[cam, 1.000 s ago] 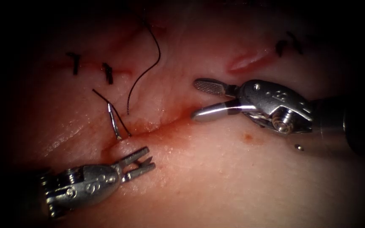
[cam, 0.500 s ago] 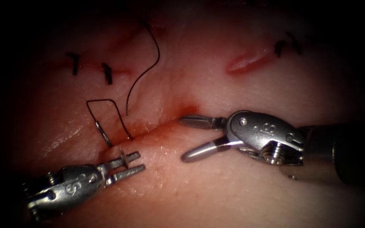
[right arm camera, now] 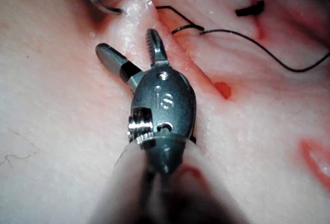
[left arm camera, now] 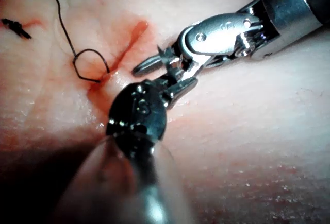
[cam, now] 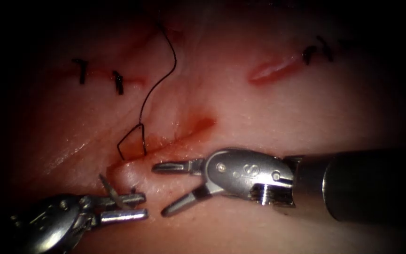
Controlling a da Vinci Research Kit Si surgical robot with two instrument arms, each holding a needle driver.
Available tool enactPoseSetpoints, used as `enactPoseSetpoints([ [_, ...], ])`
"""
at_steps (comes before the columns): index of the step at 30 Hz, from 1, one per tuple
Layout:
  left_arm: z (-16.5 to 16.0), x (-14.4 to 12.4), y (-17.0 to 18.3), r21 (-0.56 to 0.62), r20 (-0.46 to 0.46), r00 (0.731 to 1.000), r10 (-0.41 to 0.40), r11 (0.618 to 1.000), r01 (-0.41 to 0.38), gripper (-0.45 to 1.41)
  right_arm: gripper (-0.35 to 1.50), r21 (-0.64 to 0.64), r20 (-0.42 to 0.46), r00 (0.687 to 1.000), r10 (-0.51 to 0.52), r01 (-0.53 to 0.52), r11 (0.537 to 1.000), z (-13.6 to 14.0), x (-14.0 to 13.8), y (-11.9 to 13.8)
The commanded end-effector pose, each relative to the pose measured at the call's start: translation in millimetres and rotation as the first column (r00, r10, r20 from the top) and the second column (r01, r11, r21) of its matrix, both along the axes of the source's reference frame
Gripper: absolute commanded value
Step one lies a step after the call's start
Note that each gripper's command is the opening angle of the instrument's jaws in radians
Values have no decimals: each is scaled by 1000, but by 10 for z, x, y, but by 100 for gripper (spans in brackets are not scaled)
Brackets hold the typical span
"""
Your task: Wound Closure
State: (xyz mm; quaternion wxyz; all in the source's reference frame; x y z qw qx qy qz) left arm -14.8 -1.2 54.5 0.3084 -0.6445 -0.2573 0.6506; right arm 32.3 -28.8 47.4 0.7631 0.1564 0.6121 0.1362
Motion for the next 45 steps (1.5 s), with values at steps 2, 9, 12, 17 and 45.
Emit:
enactPoseSetpoints([
  [2,-1,-1,2,30,39,999,-1,1000,0,-45,131,-18,19,1000,-14,14,1000,8,11,-1],
  [9,-33,15,-1,66,95,995,34,997,-41,-45,130,-45,59,998,-19,21,999,14,13,1],
  [12,-54,22,1,91,114,993,35,995,-45,-45,130,-58,56,998,-14,17,998,10,19,1],
  [17,-92,31,3,48,129,991,33,998,-39,-45,131,-68,41,999,-7,9,998,0,34,5],
  [45,-147,32,-2,-62,102,995,19,998,-13,-45,73,-16,190,968,-164,170,985,70,17,-20],
])
